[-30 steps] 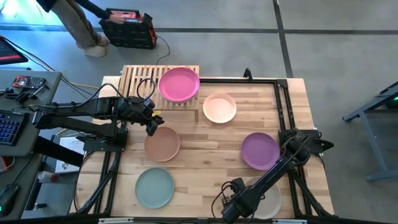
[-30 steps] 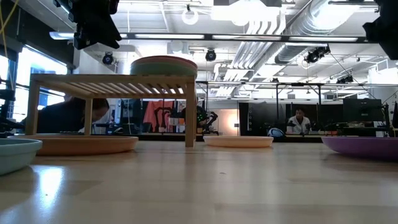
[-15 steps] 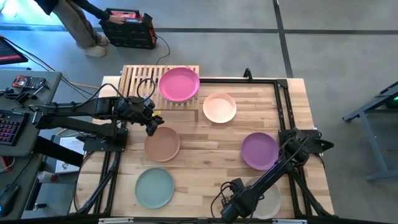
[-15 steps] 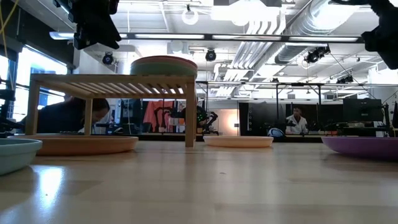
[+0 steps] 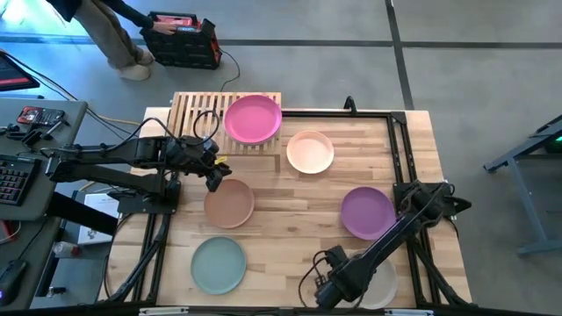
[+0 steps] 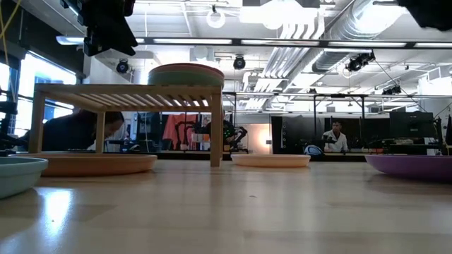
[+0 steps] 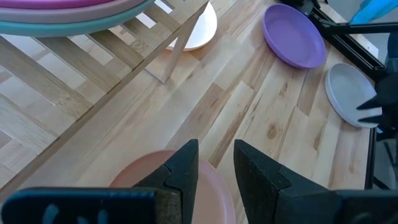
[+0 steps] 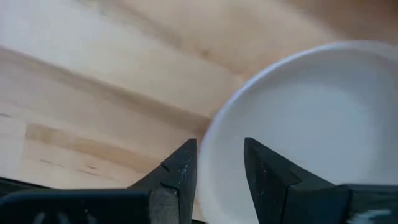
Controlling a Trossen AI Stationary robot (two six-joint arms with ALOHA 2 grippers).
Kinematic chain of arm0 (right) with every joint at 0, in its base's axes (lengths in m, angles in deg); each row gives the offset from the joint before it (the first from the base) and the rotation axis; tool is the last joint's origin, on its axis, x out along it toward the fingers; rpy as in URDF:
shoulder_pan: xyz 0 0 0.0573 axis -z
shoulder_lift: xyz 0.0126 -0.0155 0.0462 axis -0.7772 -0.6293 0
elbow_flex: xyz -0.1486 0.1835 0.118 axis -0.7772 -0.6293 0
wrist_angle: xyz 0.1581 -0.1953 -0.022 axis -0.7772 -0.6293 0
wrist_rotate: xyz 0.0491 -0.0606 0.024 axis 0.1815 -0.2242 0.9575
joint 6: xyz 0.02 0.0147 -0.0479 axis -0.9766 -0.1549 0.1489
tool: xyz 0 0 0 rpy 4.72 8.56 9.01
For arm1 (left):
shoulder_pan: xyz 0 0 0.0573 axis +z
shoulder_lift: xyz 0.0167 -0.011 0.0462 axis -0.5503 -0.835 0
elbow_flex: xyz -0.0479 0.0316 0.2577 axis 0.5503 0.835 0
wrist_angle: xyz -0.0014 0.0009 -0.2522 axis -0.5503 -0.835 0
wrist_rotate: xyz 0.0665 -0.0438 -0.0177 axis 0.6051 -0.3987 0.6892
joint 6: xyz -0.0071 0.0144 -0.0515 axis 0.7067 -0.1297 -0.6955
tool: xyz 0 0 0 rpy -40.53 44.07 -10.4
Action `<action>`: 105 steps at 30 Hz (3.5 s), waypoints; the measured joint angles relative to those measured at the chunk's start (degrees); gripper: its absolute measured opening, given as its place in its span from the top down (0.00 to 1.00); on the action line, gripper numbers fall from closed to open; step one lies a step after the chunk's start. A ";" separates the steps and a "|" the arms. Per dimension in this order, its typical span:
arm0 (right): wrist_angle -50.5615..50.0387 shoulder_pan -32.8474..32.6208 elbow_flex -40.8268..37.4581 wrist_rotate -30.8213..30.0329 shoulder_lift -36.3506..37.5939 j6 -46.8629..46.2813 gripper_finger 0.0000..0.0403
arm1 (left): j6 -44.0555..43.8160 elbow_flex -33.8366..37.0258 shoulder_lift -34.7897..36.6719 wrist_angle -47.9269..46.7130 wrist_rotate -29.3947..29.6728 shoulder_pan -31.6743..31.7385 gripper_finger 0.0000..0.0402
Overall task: Place and stack plates onto a shelf
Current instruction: Stack the brown plate on top of the pink plate on the shelf
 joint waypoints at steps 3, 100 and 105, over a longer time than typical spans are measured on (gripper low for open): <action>-3.72 1.12 0.02 -0.28 1.43 2.15 0.73 | 0.00 0.00 0.00 -0.04 0.00 0.00 0.78; -11.53 25.47 -6.86 -10.48 13.46 36.18 1.00 | 2.60 0.00 0.02 -6.15 1.18 0.24 0.78; -15.95 26.55 -3.43 -13.89 13.46 37.52 1.00 | 2.58 0.00 0.02 -6.14 1.20 0.24 0.78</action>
